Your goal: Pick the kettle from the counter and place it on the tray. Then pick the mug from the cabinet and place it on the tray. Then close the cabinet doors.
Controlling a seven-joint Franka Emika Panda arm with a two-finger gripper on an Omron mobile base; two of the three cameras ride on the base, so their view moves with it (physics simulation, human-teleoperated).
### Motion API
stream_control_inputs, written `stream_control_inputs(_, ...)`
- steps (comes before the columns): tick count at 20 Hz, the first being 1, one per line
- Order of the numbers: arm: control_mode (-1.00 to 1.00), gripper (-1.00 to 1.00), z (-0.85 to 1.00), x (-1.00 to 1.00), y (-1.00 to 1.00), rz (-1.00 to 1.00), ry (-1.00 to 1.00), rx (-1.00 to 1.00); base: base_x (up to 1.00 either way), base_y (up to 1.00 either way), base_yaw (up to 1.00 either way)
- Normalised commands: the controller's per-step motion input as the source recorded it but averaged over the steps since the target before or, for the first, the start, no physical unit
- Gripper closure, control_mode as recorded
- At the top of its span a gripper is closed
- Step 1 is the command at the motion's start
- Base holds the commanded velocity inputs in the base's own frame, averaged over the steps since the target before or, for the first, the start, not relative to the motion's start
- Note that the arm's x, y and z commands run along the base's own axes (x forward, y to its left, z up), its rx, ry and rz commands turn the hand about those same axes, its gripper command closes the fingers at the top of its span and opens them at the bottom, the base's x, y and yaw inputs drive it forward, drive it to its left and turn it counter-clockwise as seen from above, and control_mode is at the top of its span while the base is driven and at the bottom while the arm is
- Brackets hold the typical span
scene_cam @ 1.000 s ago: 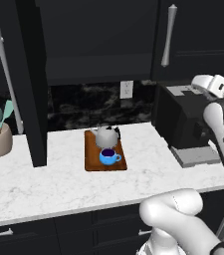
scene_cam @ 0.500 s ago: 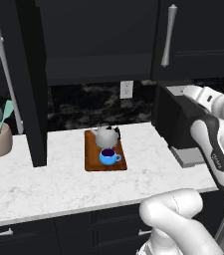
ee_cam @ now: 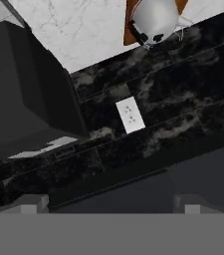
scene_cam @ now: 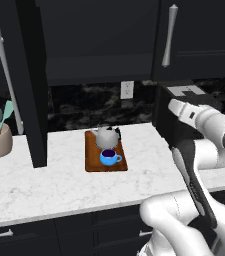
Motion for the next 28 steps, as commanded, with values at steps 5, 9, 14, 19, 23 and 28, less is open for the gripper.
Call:
stream_control_inputs(5, -1.00, -1.00, 0.04, -0.27, 0.79, -0.35, -0.11, -0.33, 0.00, 0.00, 0.00)
stream_control_inputs(9, -1.00, -1.00, -0.12, -0.02, 0.19, -0.06, 0.00, -0.15, 0.00, 0.00, 0.00)
stream_control_inputs(14, -1.00, -1.00, -0.02, -0.28, 0.62, -0.23, -0.12, -0.31, 0.00, 0.00, 0.00)
stream_control_inputs(19, -1.00, -1.00, 0.00, -0.35, 0.82, -0.34, -0.18, -0.33, 0.00, 0.00, 0.00)
stream_control_inputs(23, -1.00, -1.00, 0.00, -0.22, 0.87, -0.35, -0.15, -0.28, 0.00, 0.00, 0.00)
stream_control_inputs(28, -1.00, -1.00, 0.10, 0.00, 0.86, -0.29, -0.01, -0.32, 0.00, 0.00, 0.00)
